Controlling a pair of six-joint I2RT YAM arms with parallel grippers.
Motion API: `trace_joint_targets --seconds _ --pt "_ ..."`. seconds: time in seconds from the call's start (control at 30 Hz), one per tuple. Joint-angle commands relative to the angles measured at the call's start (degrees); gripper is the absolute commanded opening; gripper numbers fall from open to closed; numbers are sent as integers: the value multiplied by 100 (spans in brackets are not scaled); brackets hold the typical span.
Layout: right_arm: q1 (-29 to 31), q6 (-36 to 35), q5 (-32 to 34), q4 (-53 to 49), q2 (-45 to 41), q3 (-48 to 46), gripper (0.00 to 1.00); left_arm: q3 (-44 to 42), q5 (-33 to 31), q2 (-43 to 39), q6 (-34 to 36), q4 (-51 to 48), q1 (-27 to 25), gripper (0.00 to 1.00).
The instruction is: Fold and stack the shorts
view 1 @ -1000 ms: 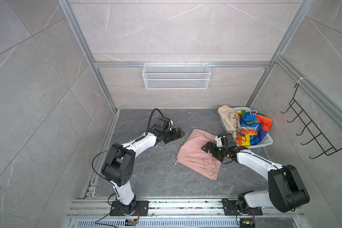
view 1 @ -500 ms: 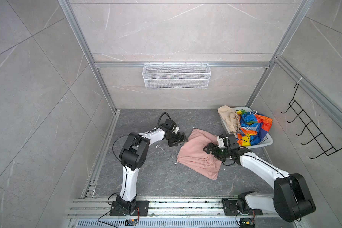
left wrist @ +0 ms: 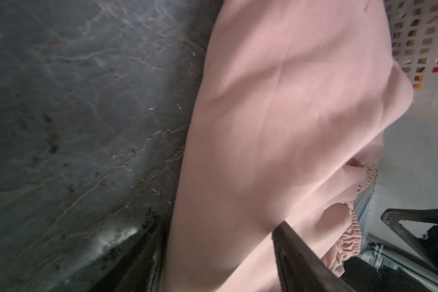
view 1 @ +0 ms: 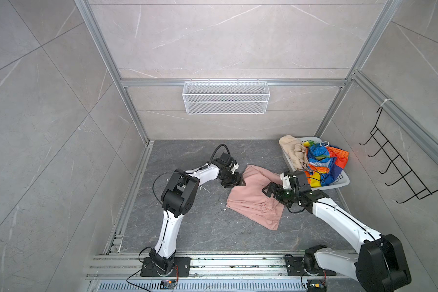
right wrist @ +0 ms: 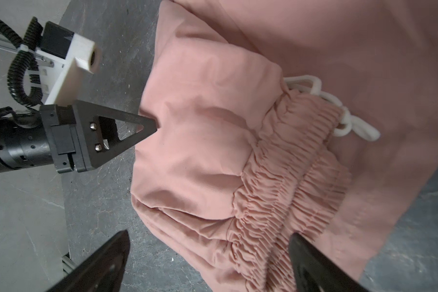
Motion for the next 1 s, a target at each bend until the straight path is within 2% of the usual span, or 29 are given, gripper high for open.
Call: trace_joint_targets --seconds 0.0,0.07,0.17,0.2,0.27,0.37,0.53,0.63,0.77,0.87,0.97 --pt "-54 -128 140 -152 -117 -97 99 -130 -244 265 76 -315 -20 40" --pt "-72 -118 137 -97 -108 -149 99 -169 -154 256 2 -228 -21 22" --pt "-74 -103 96 -33 -57 -172 99 -181 -57 248 -43 -170 -31 2" --pt "-74 -105 104 -19 -48 -177 99 -180 -45 235 -43 -169 -28 0" --pt "-79 -150 155 -60 -21 -157 99 -89 -265 167 151 -435 -21 0" --pt "-74 -227 219 -130 -12 -103 99 251 -1138 -21 416 -1196 116 0" --pt "-38 -223 182 -103 11 -43 99 505 -1913 -393 315 -1870 1036 0" --pt "108 -173 211 -54 49 43 99 786 -2388 -418 487 -2309 1673 0" --pt "588 -105 514 -37 260 337 99 1628 -3113 -93 1049 -2837 2261 0" --pt "964 -64 730 49 627 684 99 2452 -3848 346 1668 -3139 2504 0" --pt "1333 -100 954 52 1085 1154 99 3361 -4249 801 2064 -3504 2792 0"
